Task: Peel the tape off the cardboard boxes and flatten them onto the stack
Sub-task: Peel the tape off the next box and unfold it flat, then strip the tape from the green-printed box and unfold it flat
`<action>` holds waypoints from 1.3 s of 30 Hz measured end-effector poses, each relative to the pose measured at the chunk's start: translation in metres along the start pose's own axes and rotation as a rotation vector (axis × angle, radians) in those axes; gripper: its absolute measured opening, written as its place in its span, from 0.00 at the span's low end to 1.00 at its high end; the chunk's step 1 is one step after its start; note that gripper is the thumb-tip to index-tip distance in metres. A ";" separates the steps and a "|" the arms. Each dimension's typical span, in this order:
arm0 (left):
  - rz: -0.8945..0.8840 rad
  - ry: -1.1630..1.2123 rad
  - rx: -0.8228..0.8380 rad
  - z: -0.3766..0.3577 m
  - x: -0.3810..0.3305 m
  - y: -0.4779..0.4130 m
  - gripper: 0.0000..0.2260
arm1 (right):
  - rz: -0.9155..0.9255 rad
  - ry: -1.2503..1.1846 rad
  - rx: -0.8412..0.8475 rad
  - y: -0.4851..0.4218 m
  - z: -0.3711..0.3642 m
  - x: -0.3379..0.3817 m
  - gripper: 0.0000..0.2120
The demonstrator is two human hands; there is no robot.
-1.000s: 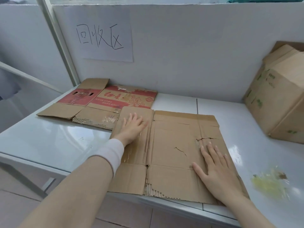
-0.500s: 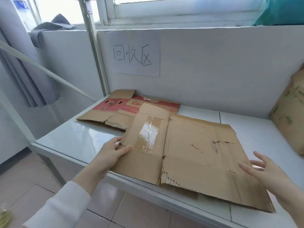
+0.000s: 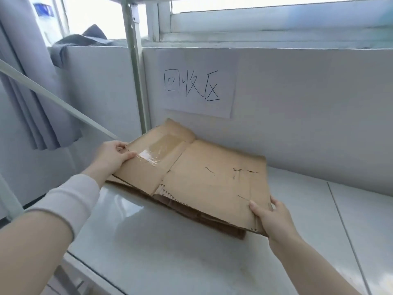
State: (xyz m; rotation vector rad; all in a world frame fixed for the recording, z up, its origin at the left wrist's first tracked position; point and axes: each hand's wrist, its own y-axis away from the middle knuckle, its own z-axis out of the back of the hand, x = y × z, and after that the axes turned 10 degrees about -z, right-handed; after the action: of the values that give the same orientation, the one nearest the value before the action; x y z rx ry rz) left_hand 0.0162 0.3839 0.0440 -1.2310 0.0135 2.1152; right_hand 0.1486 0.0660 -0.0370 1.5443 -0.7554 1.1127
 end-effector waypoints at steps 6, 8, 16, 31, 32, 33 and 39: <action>0.064 -0.265 0.025 -0.036 0.055 -0.029 0.18 | 0.038 0.385 -0.100 -0.028 -0.033 -0.015 0.32; 0.077 -0.320 0.052 -0.047 0.068 -0.030 0.11 | 0.063 0.504 -0.145 -0.027 -0.035 -0.014 0.31; -0.014 -0.583 0.102 -0.066 0.064 -0.019 0.11 | 0.020 0.839 -0.224 -0.012 -0.040 0.008 0.33; -1.095 -0.653 0.438 -0.217 -0.260 0.215 0.17 | 0.475 1.318 -0.638 0.110 0.260 0.056 0.22; -1.129 -0.608 0.460 -0.230 -0.282 0.240 0.18 | 0.466 1.341 -0.691 0.122 0.288 0.057 0.22; -1.160 -0.560 0.477 -0.242 -0.303 0.265 0.19 | 0.453 1.359 -0.740 0.133 0.315 0.058 0.22; -1.212 -0.284 0.560 -0.297 -0.401 0.361 0.30 | 0.240 1.423 -0.906 0.164 0.431 0.059 0.24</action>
State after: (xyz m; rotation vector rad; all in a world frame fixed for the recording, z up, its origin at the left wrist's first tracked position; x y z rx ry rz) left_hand 0.1706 -0.2116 0.0765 -0.3703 -0.2015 1.0578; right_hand 0.1406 -0.3870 0.0671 -0.2383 -0.2941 1.3981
